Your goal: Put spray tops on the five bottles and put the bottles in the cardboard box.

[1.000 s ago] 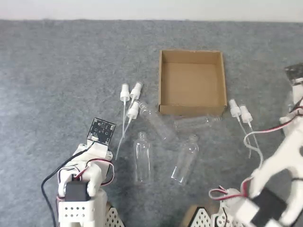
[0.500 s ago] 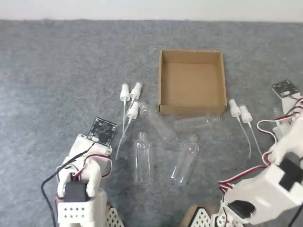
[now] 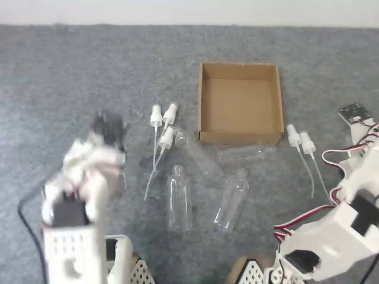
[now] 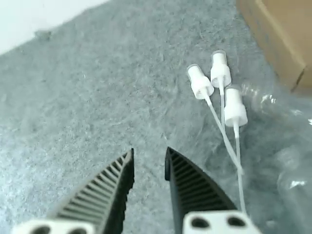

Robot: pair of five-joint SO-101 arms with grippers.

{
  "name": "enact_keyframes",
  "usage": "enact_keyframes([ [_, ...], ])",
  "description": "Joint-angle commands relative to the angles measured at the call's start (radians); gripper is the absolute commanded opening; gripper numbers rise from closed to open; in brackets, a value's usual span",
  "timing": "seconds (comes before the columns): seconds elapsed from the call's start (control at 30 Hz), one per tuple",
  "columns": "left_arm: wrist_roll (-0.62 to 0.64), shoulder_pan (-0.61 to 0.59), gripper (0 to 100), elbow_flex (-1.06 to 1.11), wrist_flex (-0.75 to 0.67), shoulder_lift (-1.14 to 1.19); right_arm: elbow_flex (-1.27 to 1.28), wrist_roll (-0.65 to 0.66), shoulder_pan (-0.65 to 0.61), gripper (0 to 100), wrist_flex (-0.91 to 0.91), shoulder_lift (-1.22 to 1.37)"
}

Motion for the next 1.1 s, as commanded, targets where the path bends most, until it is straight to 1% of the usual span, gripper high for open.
enact_keyframes([
  [0.0, 0.08, 0.008, 10, -0.372, 0.041, 0.445, -0.04, 0.011, 0.008, 35.1, -0.01, -0.015],
  [0.17, 0.181, 0.074, 10, -0.688, 0.029, 0.895, -0.04, 0.011, 0.013, 35.1, -0.01, -0.005],
  [0.23, 0.224, 0.095, 14, -0.782, -0.003, 1.045, -0.038, 0.011, 0.015, 35.1, -0.012, -0.005],
  [0.4, 0.295, 0.117, 23, -1.0, -0.083, 1.367, -0.037, 0.011, 0.015, 35.3, -0.01, -0.005],
  [0.53, 0.341, 0.107, 22, -1.156, -0.097, 1.574, -0.037, 0.011, 0.015, 35.3, -0.01, -0.004],
  [0.63, 0.344, 0.11, 21, -1.23, -0.087, 1.679, -0.035, 0.011, 0.015, 35.3, -0.01, -0.004],
  [0.77, 0.365, 0.114, 21, -1.3, -0.068, 1.751, -0.035, 0.011, 0.015, 35.3, -0.01, -0.004],
  [0.9, 0.376, 0.117, 20, -1.313, -0.068, 1.792, -0.035, 0.011, 0.015, 35.2, -0.01, -0.004],
  [1.07, 0.373, 0.117, 15, -1.316, -0.055, 1.827, -0.035, 0.011, 0.016, 35.1, -0.01, -0.004],
])
